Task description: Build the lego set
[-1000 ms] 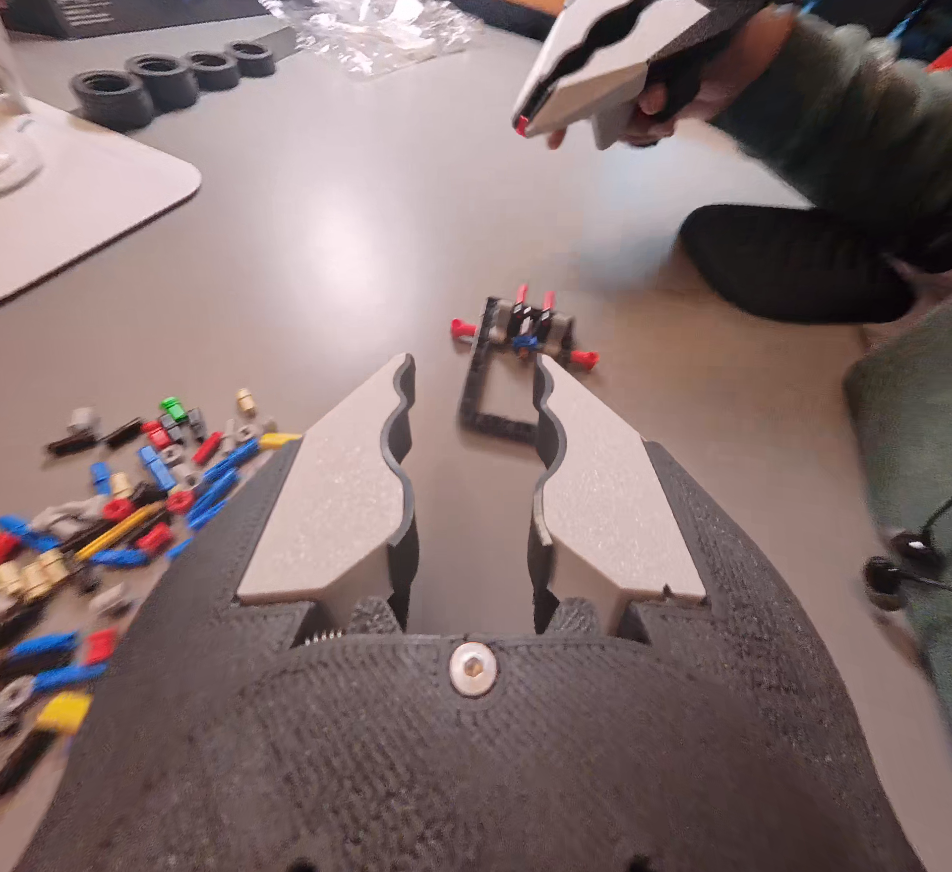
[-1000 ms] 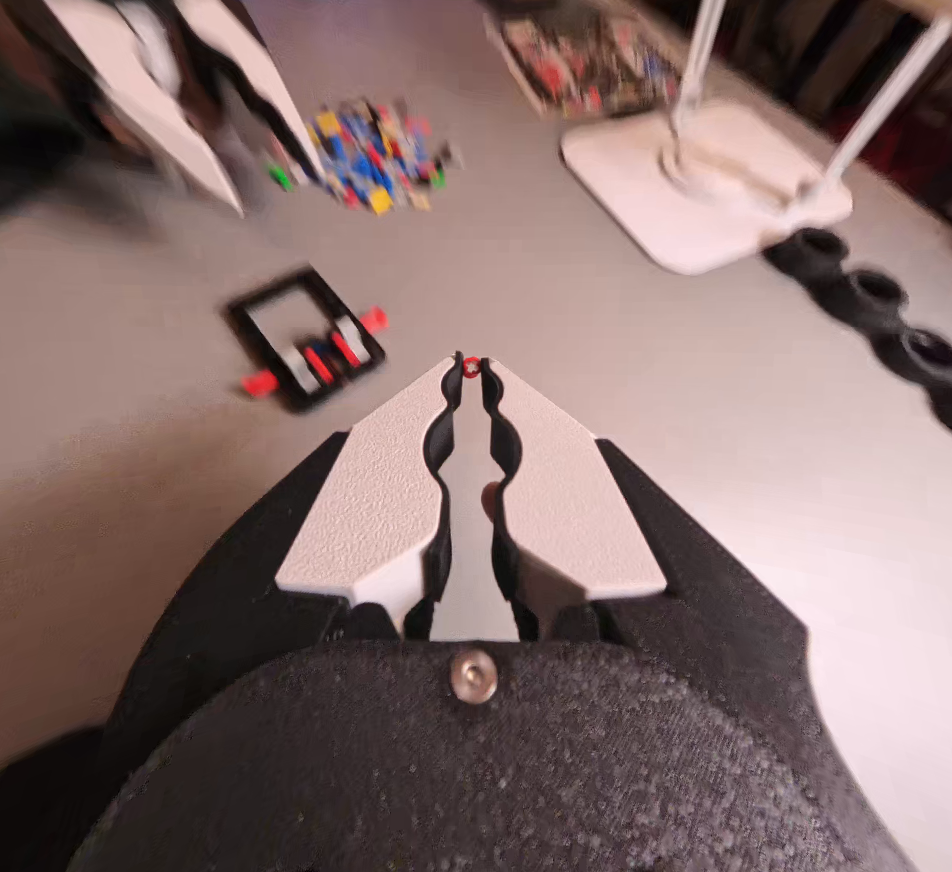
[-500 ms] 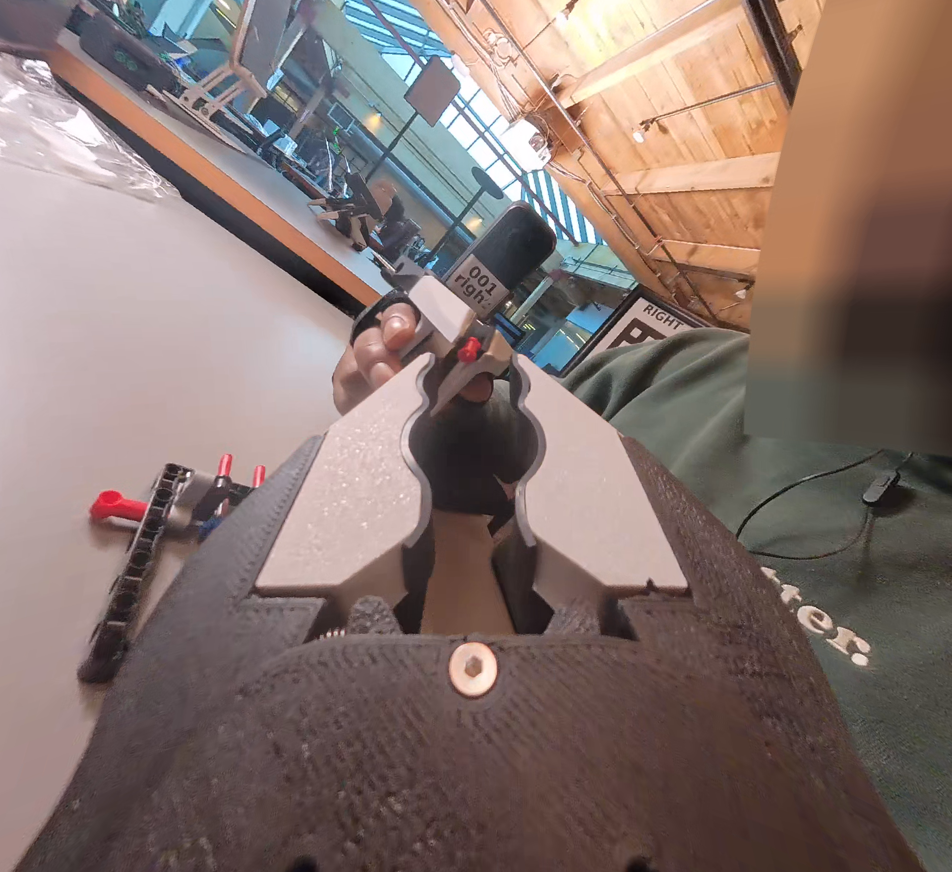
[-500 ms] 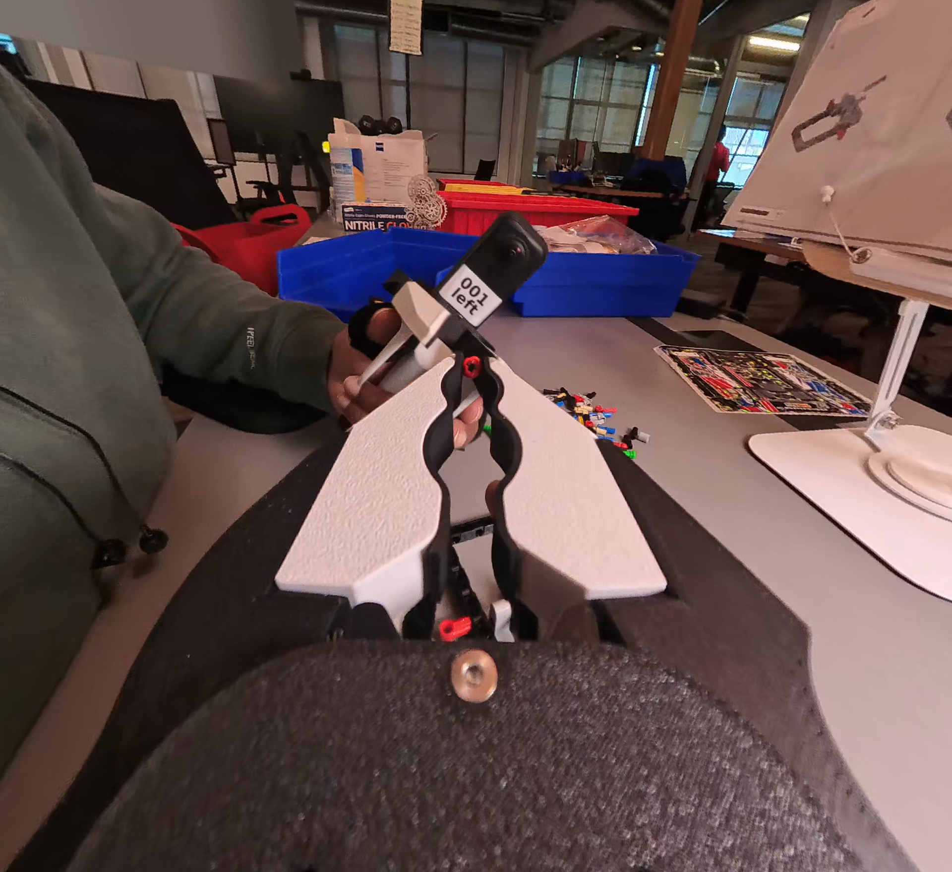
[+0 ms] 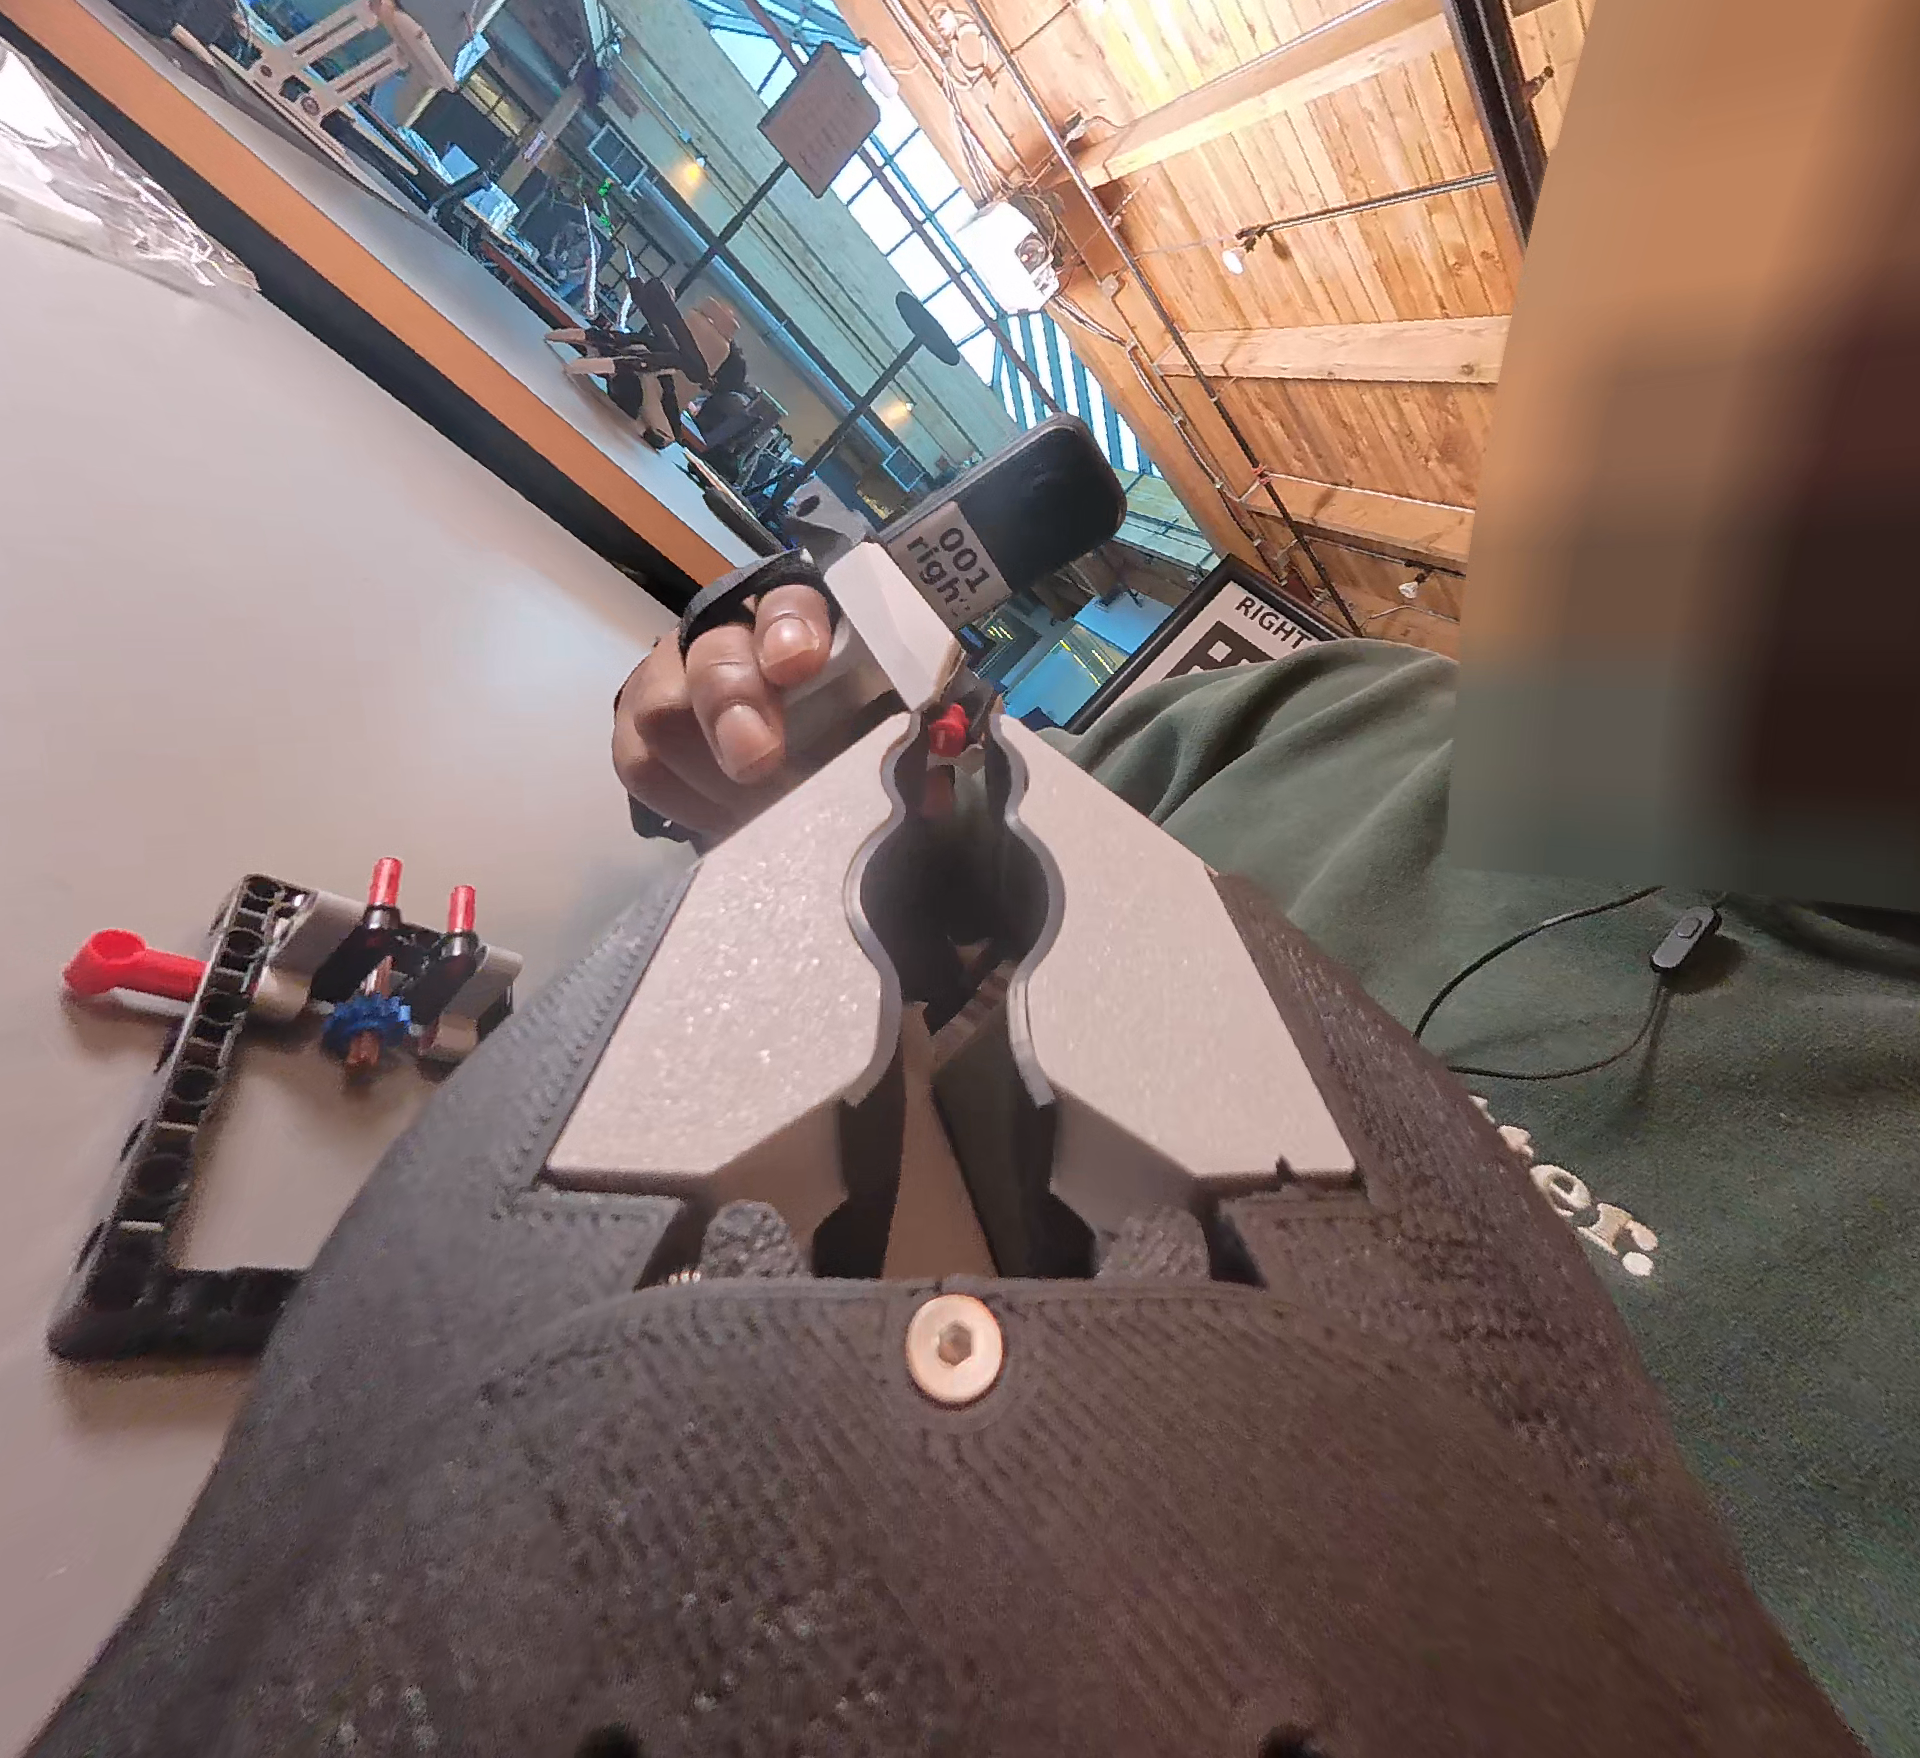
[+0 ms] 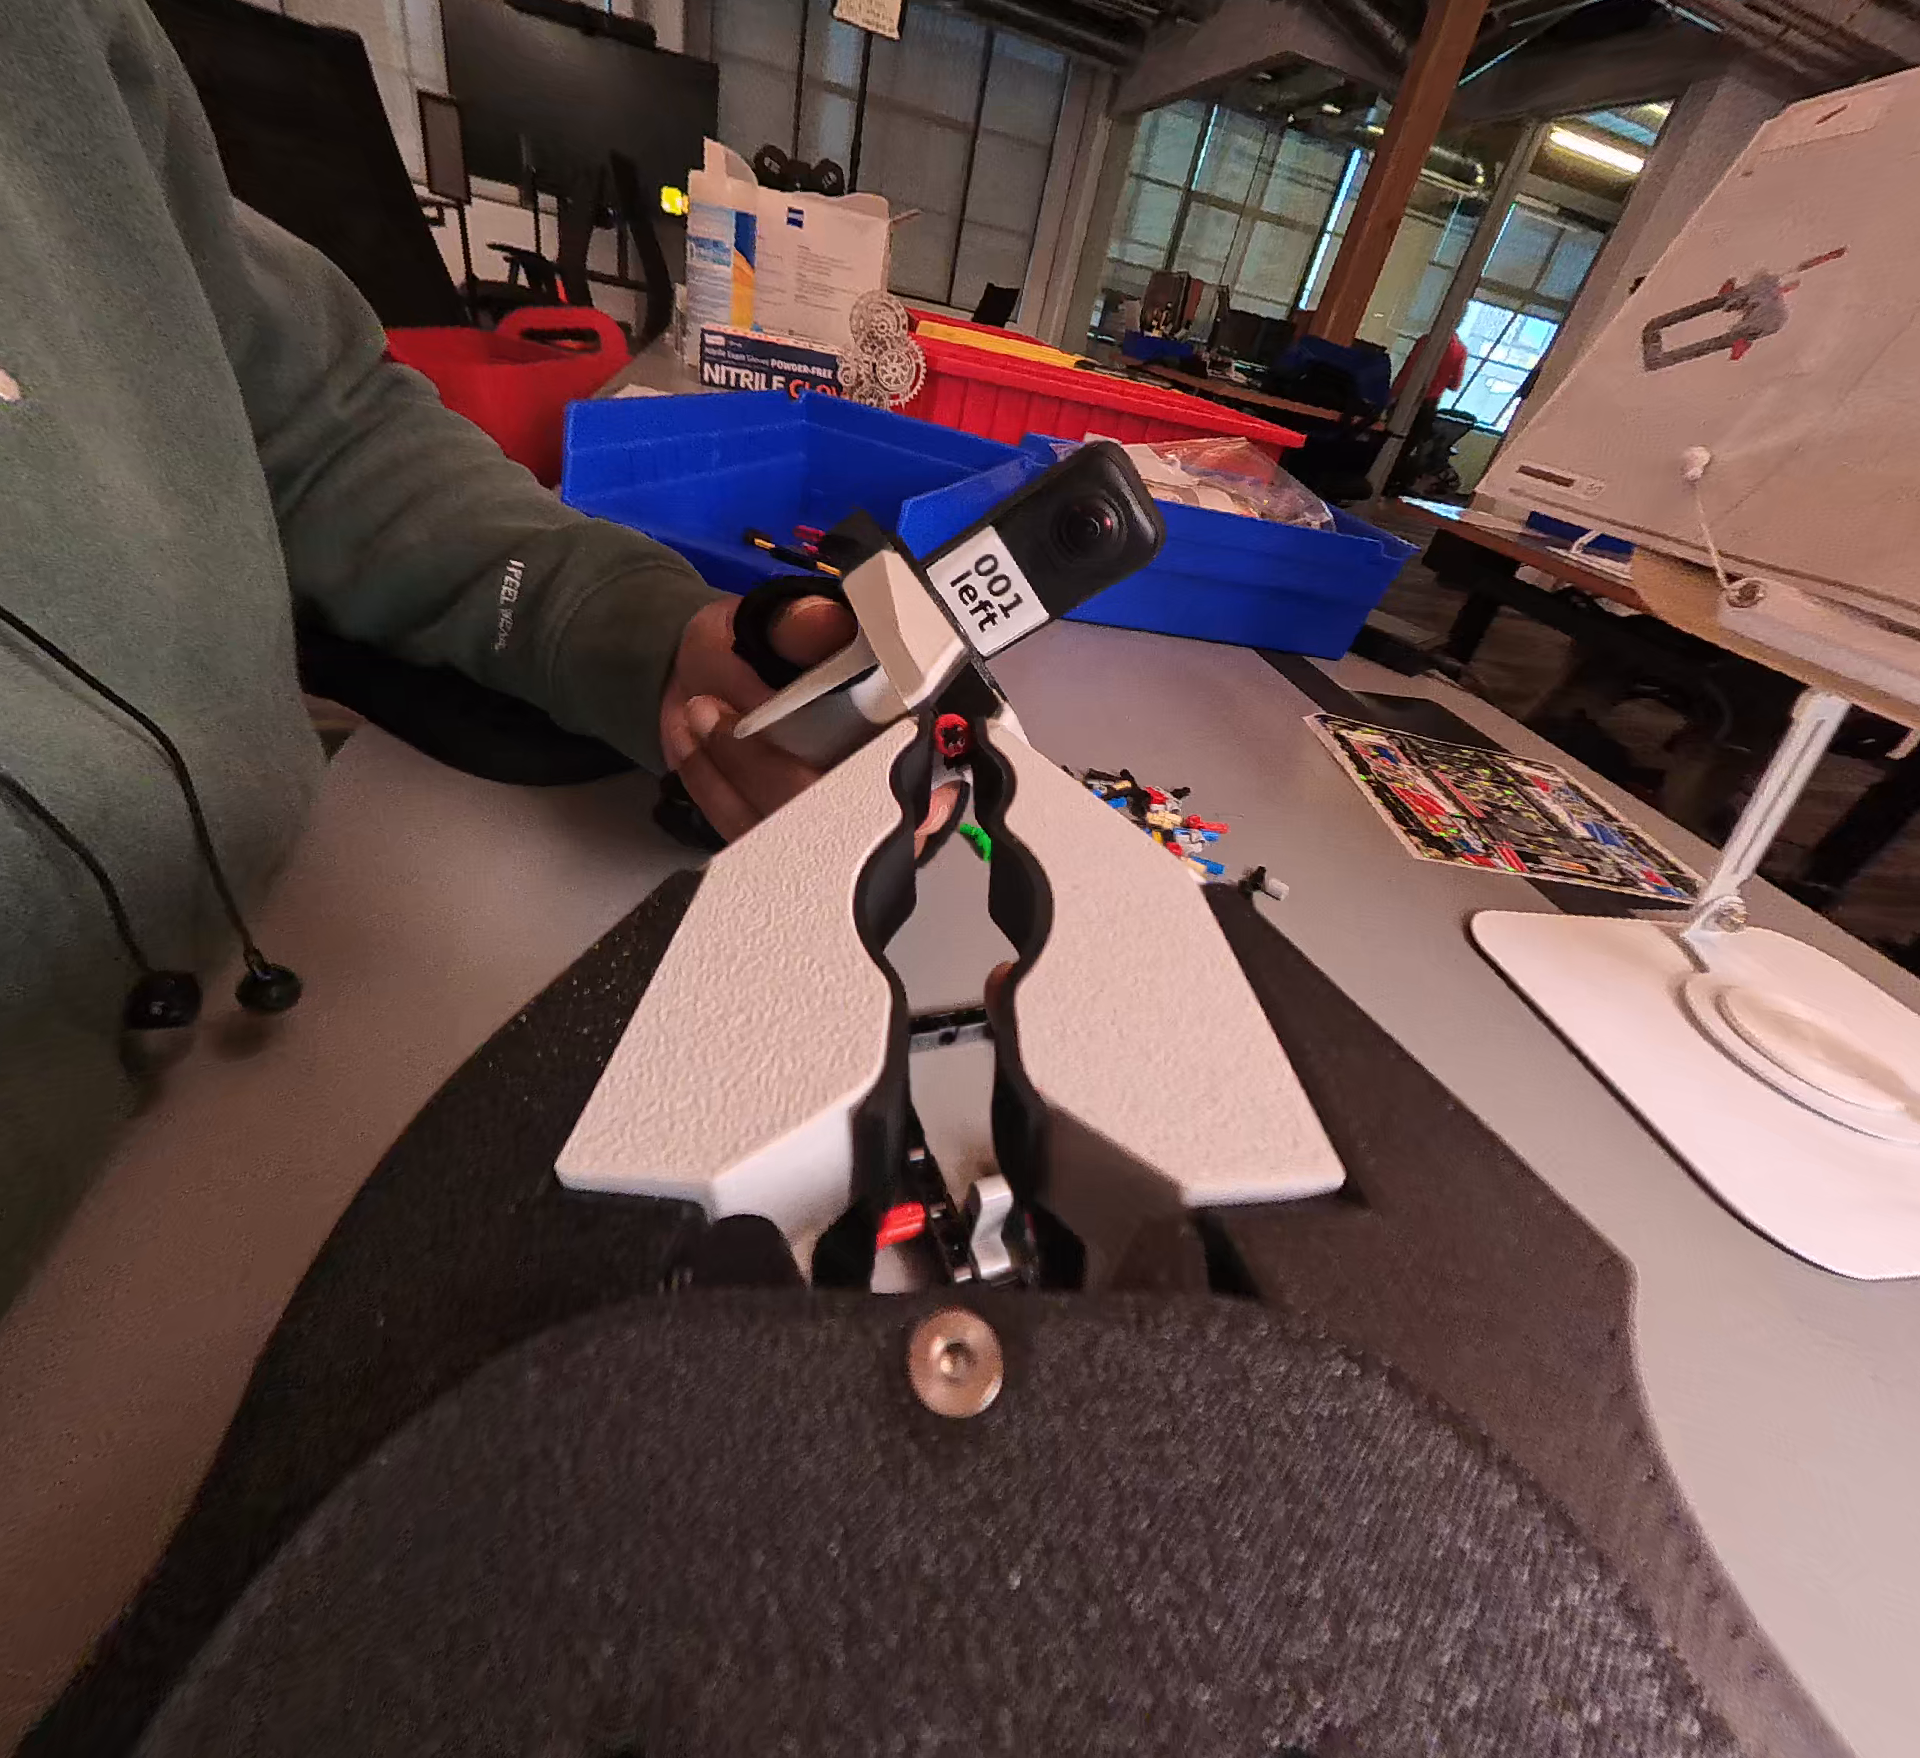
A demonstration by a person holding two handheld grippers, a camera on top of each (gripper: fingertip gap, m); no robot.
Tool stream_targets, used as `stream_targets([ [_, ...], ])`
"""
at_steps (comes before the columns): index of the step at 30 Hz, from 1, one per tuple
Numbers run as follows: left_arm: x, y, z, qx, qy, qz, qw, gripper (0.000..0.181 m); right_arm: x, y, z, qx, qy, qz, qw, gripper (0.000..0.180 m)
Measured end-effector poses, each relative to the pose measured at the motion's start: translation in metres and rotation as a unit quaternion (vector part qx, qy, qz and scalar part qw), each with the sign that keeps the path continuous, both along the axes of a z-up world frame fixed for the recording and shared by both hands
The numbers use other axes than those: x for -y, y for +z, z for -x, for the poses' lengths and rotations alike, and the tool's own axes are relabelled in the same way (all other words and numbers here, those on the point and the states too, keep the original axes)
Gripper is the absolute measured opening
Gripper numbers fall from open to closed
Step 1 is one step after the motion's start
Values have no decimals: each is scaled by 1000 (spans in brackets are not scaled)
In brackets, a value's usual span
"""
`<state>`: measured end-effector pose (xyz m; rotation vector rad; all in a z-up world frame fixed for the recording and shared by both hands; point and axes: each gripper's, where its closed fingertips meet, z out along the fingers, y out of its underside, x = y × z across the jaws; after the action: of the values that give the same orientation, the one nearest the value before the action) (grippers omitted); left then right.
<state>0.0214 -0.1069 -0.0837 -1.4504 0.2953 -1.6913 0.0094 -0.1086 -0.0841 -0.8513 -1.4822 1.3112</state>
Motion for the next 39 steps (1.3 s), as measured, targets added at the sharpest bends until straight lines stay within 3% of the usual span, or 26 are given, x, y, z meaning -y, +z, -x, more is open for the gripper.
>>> stream_targets([
  [20, -9, -15, 13, -88, 54, -6, 995, 5, -11, -23, 0, 39, -38, -74, 996, 2],
  [23, -10, -25, 13, -136, 68, -10, 988, 5, -12, -22, 0, 38, -45, -73, 996, 0],
  [39, -19, -29, 25, -175, 116, -31, 977, 5, -25, -34, 6, 67, -75, -54, 994, 0],
])
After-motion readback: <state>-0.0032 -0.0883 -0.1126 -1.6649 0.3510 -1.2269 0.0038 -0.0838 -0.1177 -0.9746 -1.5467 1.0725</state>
